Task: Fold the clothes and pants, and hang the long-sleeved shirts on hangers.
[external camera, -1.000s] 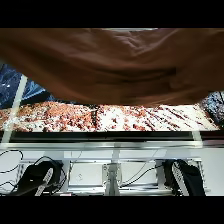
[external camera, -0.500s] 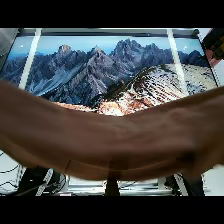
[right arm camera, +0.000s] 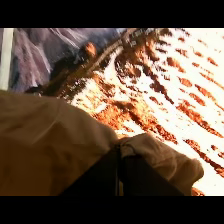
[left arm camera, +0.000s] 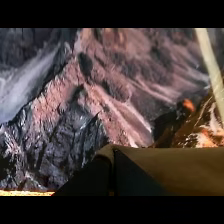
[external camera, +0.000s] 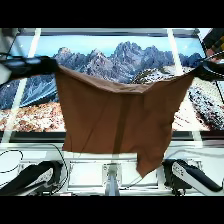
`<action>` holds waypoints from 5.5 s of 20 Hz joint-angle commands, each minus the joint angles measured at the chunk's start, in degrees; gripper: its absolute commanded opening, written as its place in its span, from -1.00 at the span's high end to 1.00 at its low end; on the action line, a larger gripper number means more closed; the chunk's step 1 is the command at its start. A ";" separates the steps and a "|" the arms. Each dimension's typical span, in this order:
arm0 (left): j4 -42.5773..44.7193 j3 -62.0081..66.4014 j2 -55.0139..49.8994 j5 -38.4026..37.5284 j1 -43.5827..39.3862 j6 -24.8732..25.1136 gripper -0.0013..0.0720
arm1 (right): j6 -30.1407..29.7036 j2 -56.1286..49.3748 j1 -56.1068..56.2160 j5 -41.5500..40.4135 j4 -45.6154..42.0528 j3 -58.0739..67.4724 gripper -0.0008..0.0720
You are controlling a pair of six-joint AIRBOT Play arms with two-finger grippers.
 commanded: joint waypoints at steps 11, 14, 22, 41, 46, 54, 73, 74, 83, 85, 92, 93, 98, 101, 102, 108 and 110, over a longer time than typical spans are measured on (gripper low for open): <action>-0.33 0.09 -21.35 35.23 0.13 -1.27 0.93 | -0.04 -24.76 3.58 -38.69 8.26 -4.24 0.95; -0.07 0.07 -21.38 38.93 0.46 -1.25 0.93 | -0.09 -24.76 5.64 -46.84 8.48 -4.24 0.95; -0.09 0.07 -21.81 29.16 7.93 -8.87 0.93 | -0.92 -25.07 7.19 -47.45 8.48 -4.26 0.95; -1.25 0.20 -28.59 9.46 8.39 -6.64 -0.97 | -3.56 -29.83 6.99 -26.75 0.98 -5.38 -0.13; 5.66 0.17 -15.15 -1.88 11.17 2.71 -0.07 | -3.63 -23.58 1.66 -9.49 -12.90 1.16 -0.02; 9.14 -14.49 10.03 -5.35 14.75 4.63 0.92 | -10.86 3.93 -18.99 -8.22 -4.81 -26.56 0.46; 4.57 -31.76 21.92 -1.16 14.64 4.39 0.92 | -16.22 -6.64 -20.31 -19.98 21.81 -63.76 -0.23; 4.57 -31.76 21.92 -1.18 14.64 4.39 0.92 | -17.00 -7.10 -20.31 -20.61 22.62 -63.76 -0.22; 2.62 -31.82 21.88 -1.25 14.64 3.93 0.92 | -30.08 -7.13 -20.31 -22.58 39.12 -63.76 -0.01; 2.62 -31.82 21.86 -1.22 14.64 3.96 0.92 | -34.45 -7.13 -20.33 -20.81 41.22 -63.78 0.11; 2.62 -33.51 21.84 -1.27 14.64 3.96 0.92 | -37.75 -7.13 -20.37 -22.88 41.13 -63.56 0.10; 2.62 -34.14 21.84 -1.31 14.64 3.96 0.92 | -36.52 -7.13 -20.37 -23.37 40.17 -62.77 0.09; 2.64 -37.97 21.84 -1.27 14.64 3.96 0.92 | -25.07 -7.13 -20.35 -20.06 20.00 -54.01 -0.29; 2.64 -38.25 21.84 -1.20 14.64 3.96 0.92 | -23.89 -7.21 -20.31 -18.51 15.45 -53.18 -0.28; 2.64 -38.25 21.84 -1.20 14.64 3.96 0.92 | -23.82 -7.67 -20.31 -18.08 15.54 -53.22 -0.22; 2.62 -38.25 21.84 -1.20 14.64 3.96 0.92 | -21.11 -11.02 -10.80 -18.27 16.33 -53.18 -0.20; 2.62 -38.25 21.84 -1.22 14.64 3.96 0.92 | -16.33 -11.23 -6.60 -22.40 16.90 -53.16 -0.19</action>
